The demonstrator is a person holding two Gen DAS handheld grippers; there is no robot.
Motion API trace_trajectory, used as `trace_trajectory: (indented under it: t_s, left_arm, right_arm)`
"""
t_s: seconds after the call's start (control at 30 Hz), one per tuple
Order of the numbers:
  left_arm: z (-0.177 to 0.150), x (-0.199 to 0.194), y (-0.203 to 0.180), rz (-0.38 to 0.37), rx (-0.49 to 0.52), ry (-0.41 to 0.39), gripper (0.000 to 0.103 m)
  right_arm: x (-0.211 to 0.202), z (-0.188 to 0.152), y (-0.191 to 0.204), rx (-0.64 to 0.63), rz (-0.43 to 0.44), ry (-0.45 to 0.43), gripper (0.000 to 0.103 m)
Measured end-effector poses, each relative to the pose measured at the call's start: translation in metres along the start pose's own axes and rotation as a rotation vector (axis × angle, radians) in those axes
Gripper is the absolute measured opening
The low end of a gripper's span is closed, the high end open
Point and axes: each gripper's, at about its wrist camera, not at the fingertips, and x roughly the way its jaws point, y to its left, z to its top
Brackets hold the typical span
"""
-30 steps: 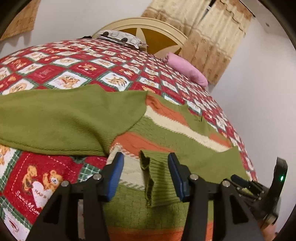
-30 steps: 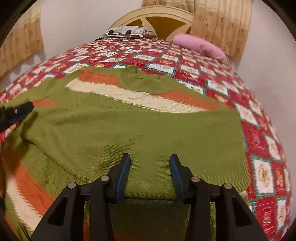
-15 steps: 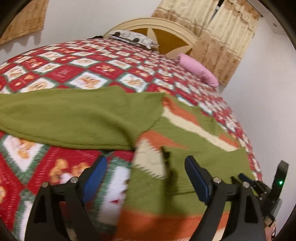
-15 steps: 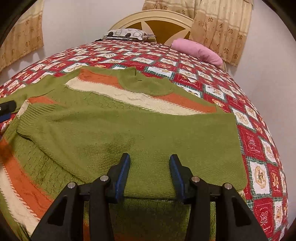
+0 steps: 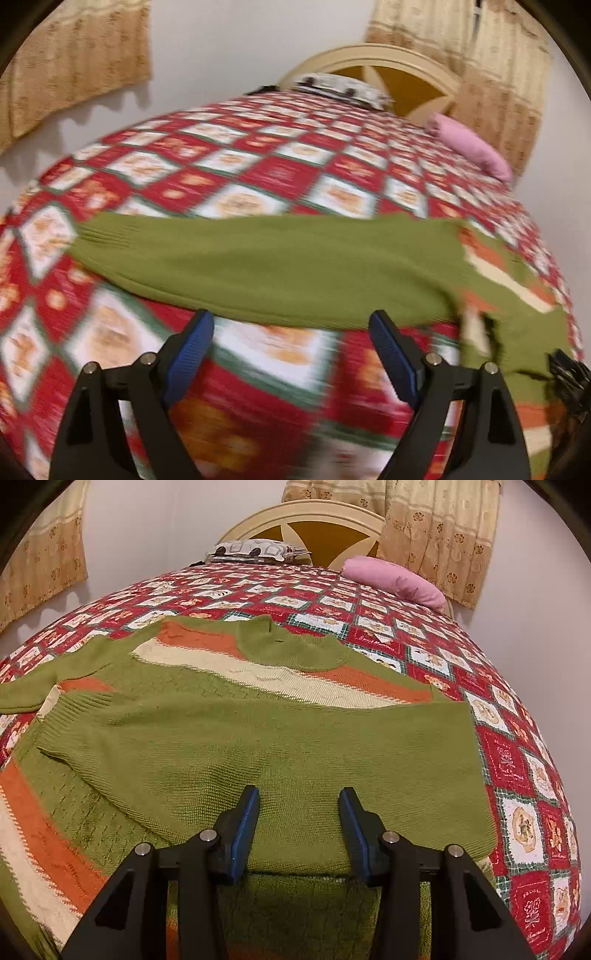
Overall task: Fold small clothes
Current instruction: 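Move the left tool to the other sleeve cuff and close on it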
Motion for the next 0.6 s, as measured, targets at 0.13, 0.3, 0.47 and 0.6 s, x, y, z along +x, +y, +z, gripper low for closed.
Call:
trace_trajectory:
  t_s: [0.13,0.3,0.47,0.6]
  left_arm:
    - [0.015,-0.001,0.056,0.058,-0.120,-0.015,0.089]
    - [0.022,0.002,0.096,0.076,-0.210,-0.003,0.088]
    - [0.024,0.010,0.122,0.075,-0.280,0.012,0.086]
    - [0.026,0.021,0.139,0.020,-0.375,0.029,0.069]
  right_arm:
    - [0.000,0.000,-0.001,0.006,0.007,0.001,0.046]
    - [0.000,0.000,-0.002,0.009,0.008,0.002,0.047]
    - [0.000,0.000,-0.002,0.008,0.007,0.002,0.047]
    - [0.000,0.000,-0.002,0.009,0.007,0.002,0.048]
